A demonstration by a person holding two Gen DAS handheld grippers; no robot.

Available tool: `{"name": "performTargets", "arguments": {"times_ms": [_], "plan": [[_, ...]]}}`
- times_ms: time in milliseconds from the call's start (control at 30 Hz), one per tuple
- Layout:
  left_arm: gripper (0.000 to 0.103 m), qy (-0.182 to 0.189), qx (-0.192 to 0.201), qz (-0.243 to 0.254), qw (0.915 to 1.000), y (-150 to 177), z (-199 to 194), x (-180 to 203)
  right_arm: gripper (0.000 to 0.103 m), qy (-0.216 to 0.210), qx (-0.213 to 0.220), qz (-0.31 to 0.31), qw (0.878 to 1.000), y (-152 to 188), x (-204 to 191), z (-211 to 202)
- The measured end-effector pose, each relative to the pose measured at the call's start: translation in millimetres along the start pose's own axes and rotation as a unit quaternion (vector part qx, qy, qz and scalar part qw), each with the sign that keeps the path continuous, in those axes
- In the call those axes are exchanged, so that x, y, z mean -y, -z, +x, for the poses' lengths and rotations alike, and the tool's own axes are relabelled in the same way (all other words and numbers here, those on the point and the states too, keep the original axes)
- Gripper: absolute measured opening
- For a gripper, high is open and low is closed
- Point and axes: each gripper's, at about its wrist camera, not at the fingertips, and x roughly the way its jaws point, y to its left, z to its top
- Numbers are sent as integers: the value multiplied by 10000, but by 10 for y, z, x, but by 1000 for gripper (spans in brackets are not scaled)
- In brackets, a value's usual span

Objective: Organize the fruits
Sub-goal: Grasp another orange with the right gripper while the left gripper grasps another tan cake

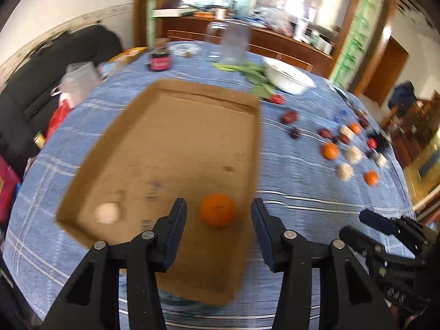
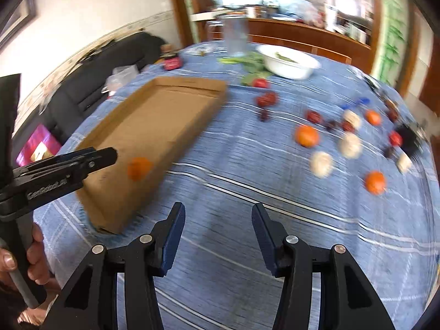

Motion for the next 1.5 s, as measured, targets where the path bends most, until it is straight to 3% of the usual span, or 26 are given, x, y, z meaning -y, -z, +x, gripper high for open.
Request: {"name": "performTargets", "arguments": {"times_ms": [267,367,467,767,833,900,1233,1300,1400,1433,1500], "plan": [[57,366,-250,621,9971,51,167,789,54,800,177,838,9931,132,1162,-233],[64,361,-318,772,9959,90,244,1002,54,1046,187,944,9899,95,1516,-240],[64,349,-399,878,9947,78,327,1152,54,1133,147,895,9894,29,1721,-164],[64,263,-539,1030,9929,-57,618,1518,54,873,-64,655,9940,-142,1898,266],[64,281,-606,1012,9926,-90,695,1581,49,840,-89,646,9943,-149,1932,340],[64,338,-658,969,9925,-132,776,1649,35,716,-126,653,9952,-143,1950,388],[64,590,-718,942,9912,-318,1192,2042,33,546,-46,797,9953,4,2017,256],[61,617,-701,914,9914,-323,1271,2079,33,527,-22,827,9952,37,2028,228],[39,558,-659,954,9917,-302,1356,2127,33,554,-6,849,9948,74,2045,197],[27,625,-653,998,9909,-299,1358,2141,33,535,-1,879,9947,88,2052,189],[27,624,-614,1039,9907,-301,1348,2149,33,546,19,903,9944,100,2058,178]]}}
